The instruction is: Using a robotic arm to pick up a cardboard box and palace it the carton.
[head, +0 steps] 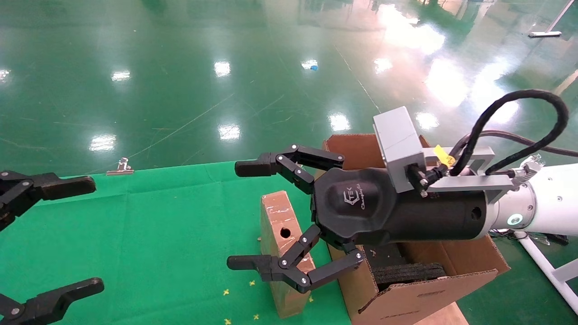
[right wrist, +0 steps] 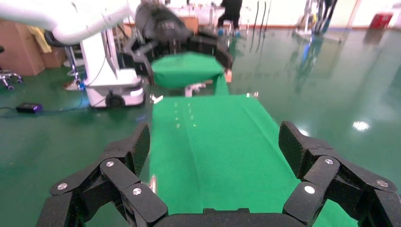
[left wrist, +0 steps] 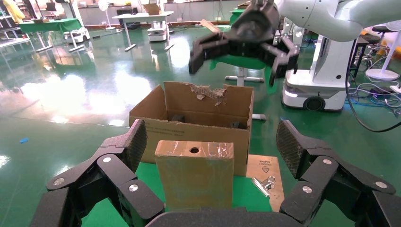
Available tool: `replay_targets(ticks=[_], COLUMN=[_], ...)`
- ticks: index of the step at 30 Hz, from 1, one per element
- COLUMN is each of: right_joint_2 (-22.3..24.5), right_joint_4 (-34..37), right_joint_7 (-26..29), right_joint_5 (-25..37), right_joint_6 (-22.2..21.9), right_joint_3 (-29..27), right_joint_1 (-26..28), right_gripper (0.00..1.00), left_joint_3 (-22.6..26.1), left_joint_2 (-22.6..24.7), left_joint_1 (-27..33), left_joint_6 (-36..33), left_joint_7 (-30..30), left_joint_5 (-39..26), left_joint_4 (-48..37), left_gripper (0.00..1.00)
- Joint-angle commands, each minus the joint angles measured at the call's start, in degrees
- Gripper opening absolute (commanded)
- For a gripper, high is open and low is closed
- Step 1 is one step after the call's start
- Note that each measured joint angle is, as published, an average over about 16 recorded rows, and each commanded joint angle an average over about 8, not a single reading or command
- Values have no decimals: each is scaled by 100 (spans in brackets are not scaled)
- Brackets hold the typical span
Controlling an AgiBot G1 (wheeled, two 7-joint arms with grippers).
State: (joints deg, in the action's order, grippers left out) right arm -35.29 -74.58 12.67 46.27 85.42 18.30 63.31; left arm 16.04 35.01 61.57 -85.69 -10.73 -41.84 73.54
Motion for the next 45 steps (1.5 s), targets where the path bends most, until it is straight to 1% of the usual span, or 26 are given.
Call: replay_targets(ticks=[1, 3, 5, 10, 13, 16, 19, 22, 25, 28, 31, 33, 36, 41, 45], right_joint_2=[13, -30, -131, -622, -952, -1207, -1397, -1511, -1579, -1649, -1743, -1803, -1871, -1927, -2006], right_joint_4=[-19, -101, -175, -247, -234, -220, -205, -191, -171, -156, -152, -152, -148, -74, 256], right_joint_7=[32, 187, 368, 850, 1089, 1318, 1574, 1836, 2066, 2239, 2363, 2425, 2491, 2671, 3120], right_joint_5=[49, 421, 916, 2375, 3143, 3699, 4022, 4057, 3893, 3698, 3566, 3493, 3413, 3339, 3294], right_joint_6=[-30, -23, 45, 352, 476, 523, 558, 589, 608, 608, 580, 547, 487, 402, 401], right_joint_3=[27, 217, 479, 1378, 1995, 2581, 3146, 3706, 4336, 5025, 5668, 6011, 6358, 6639, 6772], right_joint_1=[-8, 174, 459, 1453, 2086, 2715, 3394, 4071, 4670, 5153, 5501, 5659, 5797, 5905, 5973], right_gripper=[100, 100, 100, 100, 100, 100, 100, 100, 100, 100, 100, 100, 100, 100, 100], left_joint_3=[1, 2, 3, 5, 6, 8, 9, 10, 12, 13, 14, 15, 17, 19, 20], left_joint_2=[0, 0, 0, -1, -2, -2, -3, -3, -4, -4, -5, -5, -6, -7, -7], left_joint_1=[0, 1, 2, 3, 3, 3, 4, 4, 4, 5, 5, 5, 5, 6, 6], left_joint_6=[0, -1, -1, 0, 0, 1, 1, 2, 2, 3, 4, 4, 5, 5, 6], left_joint_7=[1, 1, 2, 3, 4, 5, 5, 6, 7, 7, 8, 8, 9, 10, 11], left_joint_5=[0, 1, 1, 3, 4, 5, 5, 6, 7, 8, 9, 10, 10, 12, 13], left_joint_4=[-1, -2, -2, -3, -3, -3, -3, -3, -3, -4, -4, -4, -4, -4, -4], left_gripper=[100, 100, 100, 100, 100, 100, 100, 100, 100, 100, 100, 100, 100, 100, 100])
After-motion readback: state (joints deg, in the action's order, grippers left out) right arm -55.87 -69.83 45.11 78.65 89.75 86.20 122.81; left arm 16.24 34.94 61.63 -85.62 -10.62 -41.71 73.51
